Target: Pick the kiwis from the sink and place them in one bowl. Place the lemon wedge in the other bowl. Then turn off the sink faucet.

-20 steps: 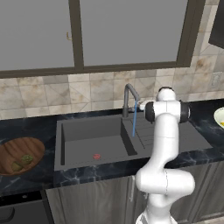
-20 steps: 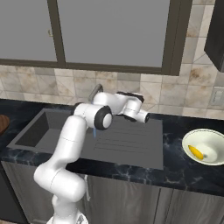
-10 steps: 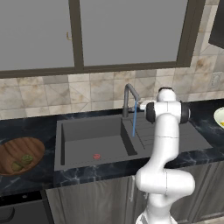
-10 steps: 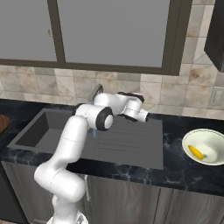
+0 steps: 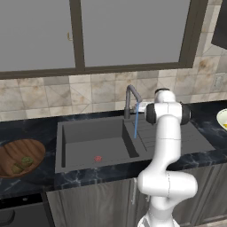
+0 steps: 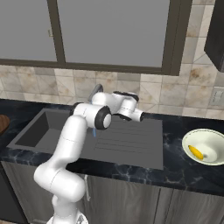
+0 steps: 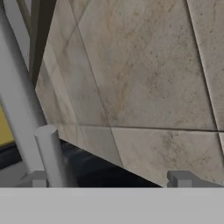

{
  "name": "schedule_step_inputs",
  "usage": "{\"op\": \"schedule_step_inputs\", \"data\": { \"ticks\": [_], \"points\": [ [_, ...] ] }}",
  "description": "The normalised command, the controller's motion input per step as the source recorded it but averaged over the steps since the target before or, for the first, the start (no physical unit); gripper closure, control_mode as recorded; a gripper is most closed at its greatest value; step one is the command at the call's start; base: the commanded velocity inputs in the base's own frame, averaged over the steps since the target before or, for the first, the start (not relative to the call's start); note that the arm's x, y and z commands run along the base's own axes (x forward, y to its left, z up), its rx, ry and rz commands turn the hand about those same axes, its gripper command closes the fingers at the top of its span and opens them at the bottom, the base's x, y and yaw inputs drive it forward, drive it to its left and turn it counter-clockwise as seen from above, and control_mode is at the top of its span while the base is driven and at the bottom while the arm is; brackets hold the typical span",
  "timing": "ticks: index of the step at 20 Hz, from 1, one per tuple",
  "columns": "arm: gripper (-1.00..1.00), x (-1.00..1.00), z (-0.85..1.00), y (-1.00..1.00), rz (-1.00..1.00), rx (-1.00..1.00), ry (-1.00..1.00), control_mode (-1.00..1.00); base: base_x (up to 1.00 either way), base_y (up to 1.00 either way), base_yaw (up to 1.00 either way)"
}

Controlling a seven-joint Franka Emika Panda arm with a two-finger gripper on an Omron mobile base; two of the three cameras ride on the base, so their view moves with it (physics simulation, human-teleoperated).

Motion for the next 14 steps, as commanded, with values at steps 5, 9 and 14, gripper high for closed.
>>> {"op": "schedule_step_inputs", "data": {
  "ticks": [5,9,14],
  "points": [
    [-1.00,0.70,-0.06,-0.13,0.16,0.01,0.04,-1.00,0.00,0.00,0.00],
    [-1.00,0.85,0.00,0.02,0.23,0.05,0.18,-1.00,0.00,0.00,0.00],
    [-1.00,0.62,0.00,0.62,0.21,0.01,0.19,-1.00,0.00,0.00,0.00]
  ]
}}
